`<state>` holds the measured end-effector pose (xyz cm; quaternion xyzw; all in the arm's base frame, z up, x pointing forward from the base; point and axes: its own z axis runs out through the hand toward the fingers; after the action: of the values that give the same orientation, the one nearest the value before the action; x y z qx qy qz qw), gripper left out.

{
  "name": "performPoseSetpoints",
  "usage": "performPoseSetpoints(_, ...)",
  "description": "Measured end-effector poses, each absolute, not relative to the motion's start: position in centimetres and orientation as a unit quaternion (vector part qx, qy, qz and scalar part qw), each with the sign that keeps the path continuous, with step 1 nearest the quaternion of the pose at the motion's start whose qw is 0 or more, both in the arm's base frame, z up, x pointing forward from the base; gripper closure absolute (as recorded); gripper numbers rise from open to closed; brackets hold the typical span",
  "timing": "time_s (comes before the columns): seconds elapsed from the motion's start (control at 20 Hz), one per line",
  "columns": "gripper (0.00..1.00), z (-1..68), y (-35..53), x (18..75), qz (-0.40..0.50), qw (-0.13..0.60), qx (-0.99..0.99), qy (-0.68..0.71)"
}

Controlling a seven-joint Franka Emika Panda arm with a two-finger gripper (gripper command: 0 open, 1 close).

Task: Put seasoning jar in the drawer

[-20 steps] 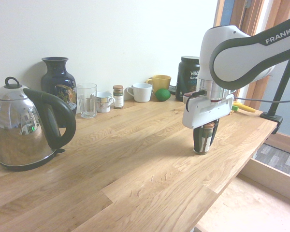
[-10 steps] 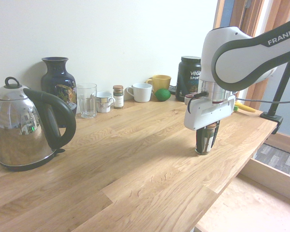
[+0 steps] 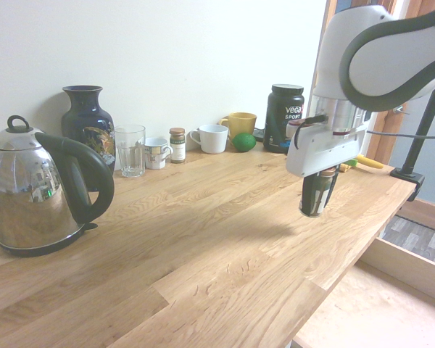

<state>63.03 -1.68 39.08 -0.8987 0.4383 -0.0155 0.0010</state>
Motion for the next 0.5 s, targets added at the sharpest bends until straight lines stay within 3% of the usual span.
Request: performPoseSetpoints(0.5,1.0,40.8,-0.8,51.5,-0.029,0.014,-0.903,0.429)
